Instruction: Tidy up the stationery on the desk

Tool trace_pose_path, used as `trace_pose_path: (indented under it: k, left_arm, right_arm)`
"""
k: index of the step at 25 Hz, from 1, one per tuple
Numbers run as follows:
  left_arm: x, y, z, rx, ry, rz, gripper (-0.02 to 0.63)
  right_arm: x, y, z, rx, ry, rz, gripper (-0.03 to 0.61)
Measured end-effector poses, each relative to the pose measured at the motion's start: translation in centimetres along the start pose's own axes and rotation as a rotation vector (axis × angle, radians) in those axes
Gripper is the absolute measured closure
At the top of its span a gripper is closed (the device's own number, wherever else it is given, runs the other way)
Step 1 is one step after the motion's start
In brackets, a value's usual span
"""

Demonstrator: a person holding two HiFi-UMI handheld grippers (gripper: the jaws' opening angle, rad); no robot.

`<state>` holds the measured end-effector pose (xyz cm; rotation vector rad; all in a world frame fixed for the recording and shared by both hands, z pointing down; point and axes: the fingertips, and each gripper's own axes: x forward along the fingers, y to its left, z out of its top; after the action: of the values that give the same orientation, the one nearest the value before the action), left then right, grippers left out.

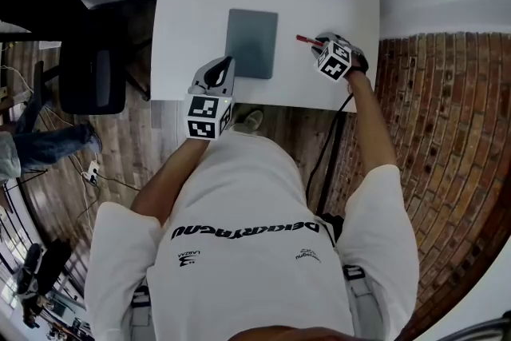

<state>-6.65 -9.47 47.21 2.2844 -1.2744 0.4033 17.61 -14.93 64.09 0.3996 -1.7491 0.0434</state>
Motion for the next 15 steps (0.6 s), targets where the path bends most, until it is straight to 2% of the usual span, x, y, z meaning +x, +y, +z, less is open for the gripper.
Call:
trace_pose_path:
  k: [4,9,15]
  left_arm:
    - [-0.2,-0.8,-0.6,0.001,0.006,-0.005,0.615]
    - [-0.5,-0.6,-0.9,-0.001,0.011,0.006,0.615]
    - [-0.5,-0.7,-0.9,-0.005,0.009,0.015,0.615]
  right_arm:
    - [0.8,-0.5,-0.5,-0.030,0.027,0.036,0.474]
    - [1.5,-0.5,-0.7,-0.030,0.033,0.092,0.512]
    - [1.4,-0.3,-0.6,-0.016,0.030,0.127,0.528]
